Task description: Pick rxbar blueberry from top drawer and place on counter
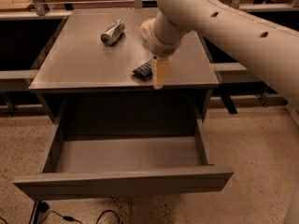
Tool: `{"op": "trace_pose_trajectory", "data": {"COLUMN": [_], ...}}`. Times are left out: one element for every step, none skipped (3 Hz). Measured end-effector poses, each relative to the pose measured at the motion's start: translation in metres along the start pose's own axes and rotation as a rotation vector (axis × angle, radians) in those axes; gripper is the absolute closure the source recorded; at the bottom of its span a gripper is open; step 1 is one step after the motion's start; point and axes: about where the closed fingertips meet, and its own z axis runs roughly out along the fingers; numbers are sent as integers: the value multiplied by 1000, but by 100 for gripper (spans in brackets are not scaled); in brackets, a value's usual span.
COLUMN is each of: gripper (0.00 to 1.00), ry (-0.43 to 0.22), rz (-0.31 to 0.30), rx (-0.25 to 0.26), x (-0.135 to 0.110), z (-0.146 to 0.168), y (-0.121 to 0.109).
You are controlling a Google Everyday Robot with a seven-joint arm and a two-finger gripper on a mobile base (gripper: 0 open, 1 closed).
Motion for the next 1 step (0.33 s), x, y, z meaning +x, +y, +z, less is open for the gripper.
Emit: {"op": "trace_pose_trajectory", "data": {"gripper": [0], "ry": [0], "rz": [0], "rx": [0], "x": [0], "z": [0], "y": [0]}}
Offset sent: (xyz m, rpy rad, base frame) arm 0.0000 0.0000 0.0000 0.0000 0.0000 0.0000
